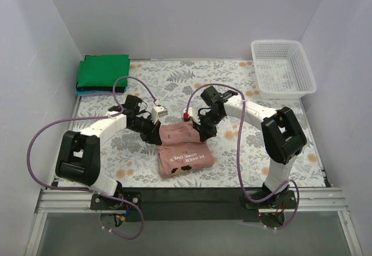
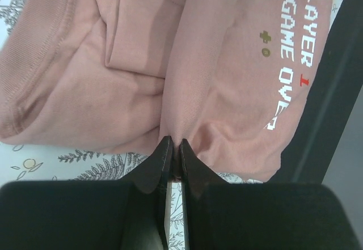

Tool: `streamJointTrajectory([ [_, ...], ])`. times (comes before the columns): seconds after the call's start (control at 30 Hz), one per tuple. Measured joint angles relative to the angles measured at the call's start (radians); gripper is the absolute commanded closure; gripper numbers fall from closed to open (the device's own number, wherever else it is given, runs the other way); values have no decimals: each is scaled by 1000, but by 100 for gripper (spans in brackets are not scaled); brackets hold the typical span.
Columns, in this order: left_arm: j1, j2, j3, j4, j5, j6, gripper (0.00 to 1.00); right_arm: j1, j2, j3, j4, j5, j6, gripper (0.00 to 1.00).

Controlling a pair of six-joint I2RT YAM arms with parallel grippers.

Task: Fold and stack the t-shirts
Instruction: Fold the tshirt

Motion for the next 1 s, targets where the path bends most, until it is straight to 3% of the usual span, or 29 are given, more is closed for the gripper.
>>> streamJointTrajectory([
  [0.07,2,-15,9,-3,2,-1,100,-2,-16,5,1,-2,18,99],
  [0.1,2,-13,16,-6,1,-1,90,-3,-17,11,1,-2,26,88],
  [0.2,3,3,48,-6,0,8,78,-8,-13,53,-10,5,60,65],
  [0.33,6,2,84,27,18,10,54,-29,-3,158,-18,-7,108,60],
  [0.6,-84,-7,89,153,42,-17,52,-124,162,399,7,-170,299,70],
  [0.87,-190,128,100,256,-6,-35,53,-117,360,408,13,-198,411,72],
  [1.0,-214,150,100,259,-30,-23,64,-114,369,361,21,-193,428,73],
])
